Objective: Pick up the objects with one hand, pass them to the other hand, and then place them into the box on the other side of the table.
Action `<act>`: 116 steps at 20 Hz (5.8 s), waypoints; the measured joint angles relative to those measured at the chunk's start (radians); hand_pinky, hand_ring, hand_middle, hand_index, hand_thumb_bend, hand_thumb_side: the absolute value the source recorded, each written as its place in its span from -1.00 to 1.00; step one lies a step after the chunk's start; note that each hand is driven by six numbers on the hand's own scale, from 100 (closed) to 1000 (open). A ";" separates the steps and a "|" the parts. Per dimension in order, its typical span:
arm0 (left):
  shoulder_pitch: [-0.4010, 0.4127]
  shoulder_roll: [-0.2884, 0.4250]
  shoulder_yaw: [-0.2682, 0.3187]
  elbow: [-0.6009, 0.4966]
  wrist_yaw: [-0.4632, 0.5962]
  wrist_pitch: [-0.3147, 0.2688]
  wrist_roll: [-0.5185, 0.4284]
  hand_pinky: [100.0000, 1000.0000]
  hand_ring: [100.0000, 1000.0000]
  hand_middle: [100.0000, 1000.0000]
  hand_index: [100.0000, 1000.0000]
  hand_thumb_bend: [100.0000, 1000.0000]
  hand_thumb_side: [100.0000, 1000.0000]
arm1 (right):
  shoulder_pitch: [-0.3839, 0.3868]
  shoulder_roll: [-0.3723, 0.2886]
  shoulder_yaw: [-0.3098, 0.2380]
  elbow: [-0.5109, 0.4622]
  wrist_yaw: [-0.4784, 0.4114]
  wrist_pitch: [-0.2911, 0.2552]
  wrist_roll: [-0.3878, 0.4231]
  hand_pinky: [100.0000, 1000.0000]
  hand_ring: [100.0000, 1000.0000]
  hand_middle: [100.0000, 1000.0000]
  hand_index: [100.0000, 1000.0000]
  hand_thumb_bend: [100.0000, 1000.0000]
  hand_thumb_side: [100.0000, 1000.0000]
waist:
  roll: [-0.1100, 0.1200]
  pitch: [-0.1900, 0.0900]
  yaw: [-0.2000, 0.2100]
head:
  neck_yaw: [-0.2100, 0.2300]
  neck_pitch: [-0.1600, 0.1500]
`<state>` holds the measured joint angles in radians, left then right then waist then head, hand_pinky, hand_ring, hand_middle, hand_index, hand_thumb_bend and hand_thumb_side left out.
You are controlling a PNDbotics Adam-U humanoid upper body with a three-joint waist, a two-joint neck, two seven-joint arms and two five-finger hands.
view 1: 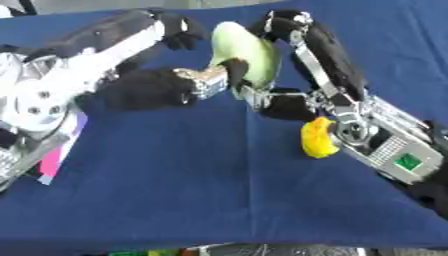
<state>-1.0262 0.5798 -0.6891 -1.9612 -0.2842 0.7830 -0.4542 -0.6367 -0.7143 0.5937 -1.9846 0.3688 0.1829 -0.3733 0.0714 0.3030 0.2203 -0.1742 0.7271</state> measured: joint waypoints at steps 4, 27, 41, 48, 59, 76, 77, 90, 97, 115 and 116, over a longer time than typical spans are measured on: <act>-0.011 -0.030 -0.007 0.063 -0.024 -0.004 -0.004 0.88 0.73 0.54 0.82 -0.21 0.87 | -0.012 0.007 0.006 0.000 0.009 -0.040 -0.021 0.57 -0.14 -0.54 -0.07 -1.00 -1.00 | -0.001 0.001 -0.003 | 0.006 0.000; -0.030 -0.114 -0.014 0.152 0.096 0.015 0.015 0.47 0.09 -0.13 0.18 -1.00 -0.61 | -0.017 0.015 0.055 0.007 0.077 -0.174 0.009 0.59 -0.11 -0.49 -0.04 -1.00 -1.00 | -0.011 0.011 -0.009 | 0.019 0.000; -0.016 -0.121 -0.017 0.230 0.103 0.043 0.043 0.23 -0.33 -0.63 -0.40 -1.00 -0.68 | -0.005 0.016 0.061 0.006 0.161 -0.093 0.074 0.76 0.56 0.42 0.76 -0.53 -1.00 | -0.009 0.011 -0.014 | 0.022 0.001; 0.019 -0.075 -0.008 0.251 0.108 0.073 0.073 0.23 -0.33 -0.63 -0.39 -1.00 -0.67 | -0.004 0.015 0.054 0.005 0.216 -0.021 0.123 0.86 0.80 0.69 0.92 -0.65 -0.68 | -0.004 0.011 -0.014 | 0.022 0.002; 0.193 0.174 0.200 0.154 0.237 0.113 0.203 0.26 -0.36 -0.64 -0.39 -1.00 -0.65 | 0.030 0.007 0.053 0.005 0.253 -0.011 0.154 0.82 0.72 0.63 0.87 -0.90 -0.53 | -0.008 0.010 -0.014 | 0.054 0.010; 0.428 0.397 0.426 0.269 0.475 0.054 0.526 0.36 -0.13 -0.35 -0.07 -1.00 -0.63 | 0.118 -0.022 0.023 0.004 0.079 -0.115 0.144 0.78 0.63 0.53 0.76 -1.00 -0.55 | -0.056 0.007 -0.063 | 0.248 -0.001; 0.427 0.397 0.420 0.294 0.469 0.046 0.519 0.38 -0.08 -0.30 -0.01 -1.00 -0.63 | 0.121 -0.023 0.023 0.004 0.084 -0.118 0.144 0.78 0.63 0.53 0.75 -1.00 -0.55 | -0.057 0.007 -0.065 | 0.253 -0.003; 0.319 0.326 0.355 0.615 -0.029 -0.071 0.201 0.78 0.78 0.67 0.92 0.07 -0.01 | 0.144 -0.031 0.041 0.003 0.146 -0.117 0.218 0.79 0.66 0.55 0.75 -1.00 -0.52 | -0.058 -0.001 -0.083 | 0.266 -0.008; 0.299 0.292 0.393 0.649 -0.185 -0.094 0.154 0.81 0.71 0.62 0.84 -0.56 0.53 | 0.153 -0.038 0.035 0.003 0.161 -0.106 0.254 0.79 0.70 0.59 0.79 -1.00 -0.35 | -0.056 -0.007 -0.085 | 0.216 0.012; 0.458 0.334 0.635 0.063 0.594 -0.401 0.510 0.83 0.53 0.56 0.81 -0.87 0.81 | 0.354 -0.318 -0.299 0.000 -0.123 -0.404 0.760 0.90 0.84 0.71 0.96 -0.88 -0.32 | -0.076 -0.014 -0.080 | 0.097 0.037; 0.472 0.331 0.639 0.040 0.631 -0.432 0.559 0.84 0.54 0.57 0.81 -0.88 0.78 | 0.366 -0.332 -0.316 0.000 -0.128 -0.420 0.769 0.90 0.84 0.70 0.97 -0.84 -0.40 | -0.078 -0.010 -0.078 | 0.092 0.037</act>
<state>-0.5538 0.9108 -0.0499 -1.9212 0.3470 0.3515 0.1044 -0.2706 -1.0459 0.2774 -1.9849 0.2413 -0.2372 0.3961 -0.0069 0.2931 0.1421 -0.0817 0.7638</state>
